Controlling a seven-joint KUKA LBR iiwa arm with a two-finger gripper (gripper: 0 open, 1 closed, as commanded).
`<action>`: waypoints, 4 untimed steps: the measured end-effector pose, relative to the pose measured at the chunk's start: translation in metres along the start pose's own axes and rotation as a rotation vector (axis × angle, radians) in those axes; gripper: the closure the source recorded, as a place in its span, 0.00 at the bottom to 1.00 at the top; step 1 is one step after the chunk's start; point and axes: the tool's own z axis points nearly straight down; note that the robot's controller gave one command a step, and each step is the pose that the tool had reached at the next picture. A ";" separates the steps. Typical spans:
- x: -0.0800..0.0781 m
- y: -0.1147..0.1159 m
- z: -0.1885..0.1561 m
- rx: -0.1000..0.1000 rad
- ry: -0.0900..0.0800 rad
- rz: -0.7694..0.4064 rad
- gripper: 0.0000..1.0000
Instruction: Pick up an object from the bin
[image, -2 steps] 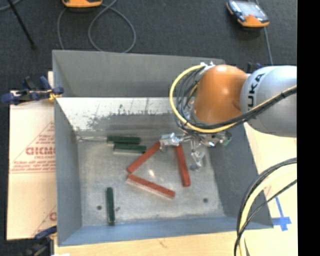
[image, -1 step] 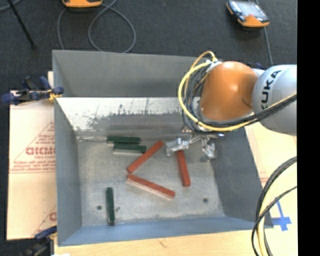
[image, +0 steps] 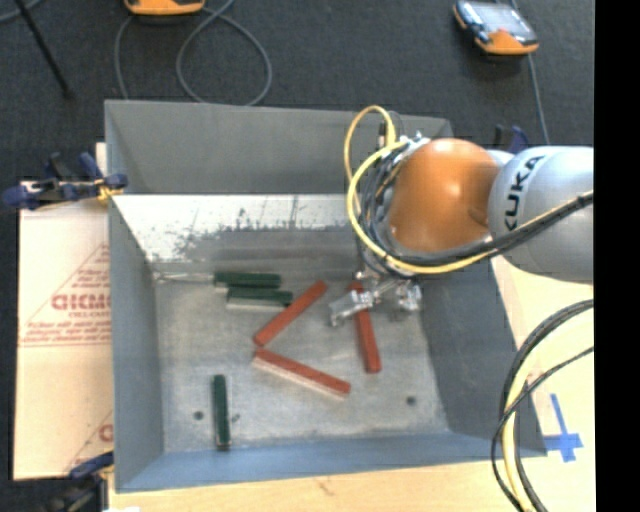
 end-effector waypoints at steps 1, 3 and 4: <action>0.000 -0.004 -0.004 0.001 -0.004 0.007 0.00; 0.001 -0.006 -0.056 -0.004 0.001 0.019 1.00; 0.002 -0.008 -0.068 -0.007 0.000 0.028 1.00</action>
Offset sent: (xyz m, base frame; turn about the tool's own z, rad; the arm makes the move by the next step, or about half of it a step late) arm 0.0000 0.0000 0.0000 0.0000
